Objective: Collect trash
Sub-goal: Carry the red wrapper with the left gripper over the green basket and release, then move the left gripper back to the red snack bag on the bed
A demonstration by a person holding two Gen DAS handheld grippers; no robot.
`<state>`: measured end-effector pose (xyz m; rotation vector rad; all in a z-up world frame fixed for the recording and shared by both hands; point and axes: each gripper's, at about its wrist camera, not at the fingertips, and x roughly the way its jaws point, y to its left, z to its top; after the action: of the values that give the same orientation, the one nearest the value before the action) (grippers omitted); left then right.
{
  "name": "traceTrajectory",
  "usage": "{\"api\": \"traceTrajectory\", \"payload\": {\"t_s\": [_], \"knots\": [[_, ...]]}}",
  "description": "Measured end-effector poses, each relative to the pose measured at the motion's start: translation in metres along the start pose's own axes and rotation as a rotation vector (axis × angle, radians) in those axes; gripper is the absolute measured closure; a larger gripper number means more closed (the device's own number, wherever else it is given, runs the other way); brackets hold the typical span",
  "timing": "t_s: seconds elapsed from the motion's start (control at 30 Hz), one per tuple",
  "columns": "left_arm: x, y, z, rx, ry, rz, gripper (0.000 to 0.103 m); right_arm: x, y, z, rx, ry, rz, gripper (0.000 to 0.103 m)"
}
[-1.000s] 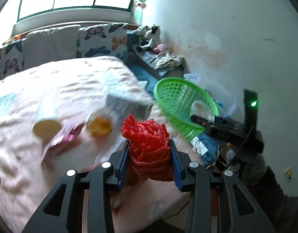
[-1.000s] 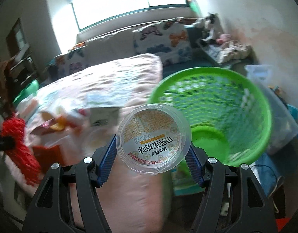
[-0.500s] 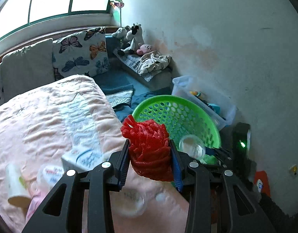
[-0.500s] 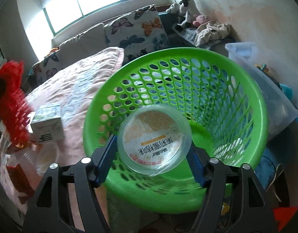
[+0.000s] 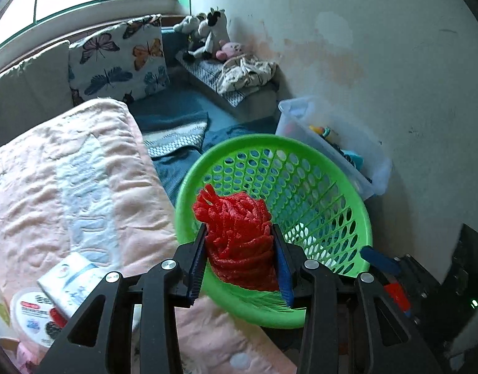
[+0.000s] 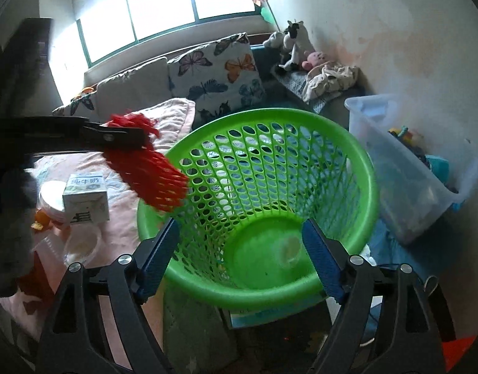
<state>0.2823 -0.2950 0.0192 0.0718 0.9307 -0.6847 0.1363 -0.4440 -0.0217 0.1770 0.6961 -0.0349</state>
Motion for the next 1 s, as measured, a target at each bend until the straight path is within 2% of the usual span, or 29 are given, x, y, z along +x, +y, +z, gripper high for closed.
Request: {"api": "traceTrajectory", "payload": {"t_s": [0.17,0.27,0.33,0.4,0.57,0.7,1.0], "knots": [[0.014,-0.006,-0.003,0.006,0.029,-0.004,0.064,-0.008,0.000,-0.008,0.002,-0.010,-0.007,0.022],[0.019,-0.008,-0.006,0.003,0.049,-0.007,0.055,-0.012,-0.001,-0.011,0.015,-0.012,-0.001,0.022],[0.021,-0.010,-0.008,0.008,0.050,-0.009,0.053,-0.013,0.000,-0.014,0.020,-0.011,0.002,0.022],[0.021,-0.011,-0.011,0.011,0.053,-0.017,0.044,-0.016,0.002,-0.016,0.024,-0.012,0.006,0.022],[0.012,-0.016,-0.019,0.040,0.044,-0.037,0.040,-0.021,0.010,-0.022,0.030,-0.011,0.013,0.022],[-0.006,-0.015,-0.026,0.049,0.022,-0.038,0.040,-0.027,0.016,-0.026,0.038,-0.013,0.022,0.022],[-0.083,0.002,-0.066,0.081,-0.093,0.016,0.040,-0.044,0.036,-0.035,0.039,-0.029,0.053,0.022]]}}
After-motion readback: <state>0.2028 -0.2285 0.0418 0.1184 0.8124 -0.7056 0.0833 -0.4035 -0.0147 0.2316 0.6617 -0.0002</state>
